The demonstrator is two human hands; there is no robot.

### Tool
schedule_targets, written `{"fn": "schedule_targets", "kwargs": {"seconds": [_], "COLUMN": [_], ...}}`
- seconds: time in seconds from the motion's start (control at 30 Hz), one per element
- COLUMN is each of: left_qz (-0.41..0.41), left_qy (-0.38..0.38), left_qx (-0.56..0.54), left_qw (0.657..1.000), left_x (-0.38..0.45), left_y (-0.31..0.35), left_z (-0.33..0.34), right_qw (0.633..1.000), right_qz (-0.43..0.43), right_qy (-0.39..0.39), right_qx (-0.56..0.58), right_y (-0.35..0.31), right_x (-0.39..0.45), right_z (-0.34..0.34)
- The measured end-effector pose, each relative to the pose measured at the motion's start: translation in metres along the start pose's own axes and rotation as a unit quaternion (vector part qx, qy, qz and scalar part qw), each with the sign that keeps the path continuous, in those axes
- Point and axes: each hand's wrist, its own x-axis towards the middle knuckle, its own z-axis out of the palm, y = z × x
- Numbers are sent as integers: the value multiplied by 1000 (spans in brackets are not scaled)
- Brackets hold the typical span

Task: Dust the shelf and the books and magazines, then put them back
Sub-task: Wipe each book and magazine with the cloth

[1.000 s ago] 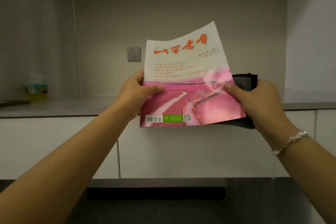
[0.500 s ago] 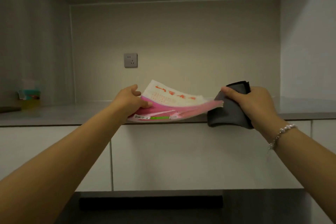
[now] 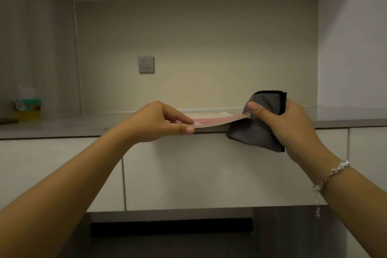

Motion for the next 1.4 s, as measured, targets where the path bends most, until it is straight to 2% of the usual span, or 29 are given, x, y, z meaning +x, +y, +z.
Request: {"fn": "schedule_targets", "kwargs": {"seconds": [0.17,0.57,0.63,0.77,0.9,1.17,1.4], "left_qz": [-1,-20,-6,79,119,38,-114], "left_qy": [26,60,101,232,273,178,70], "left_qx": [21,94,98,-7,-50,-148,-184], "left_qw": [999,994,990,970,953,972,974], "left_x": [5,15,10,-11,-46,-120,-190], "left_y": [-2,-2,-5,-3,5,-43,-120], "left_z": [3,27,38,63,98,191,273], "right_qw": [999,997,996,995,995,980,948], "right_qz": [-38,-14,-7,20,54,173,286], "right_qy": [-6,55,60,38,6,-51,-138], "right_qx": [-26,49,66,87,80,90,4], "right_y": [0,-1,-1,4,21,88,164], "right_x": [-9,-41,-51,-71,-96,-169,-252], "right_z": [8,4,4,8,15,33,43]}}
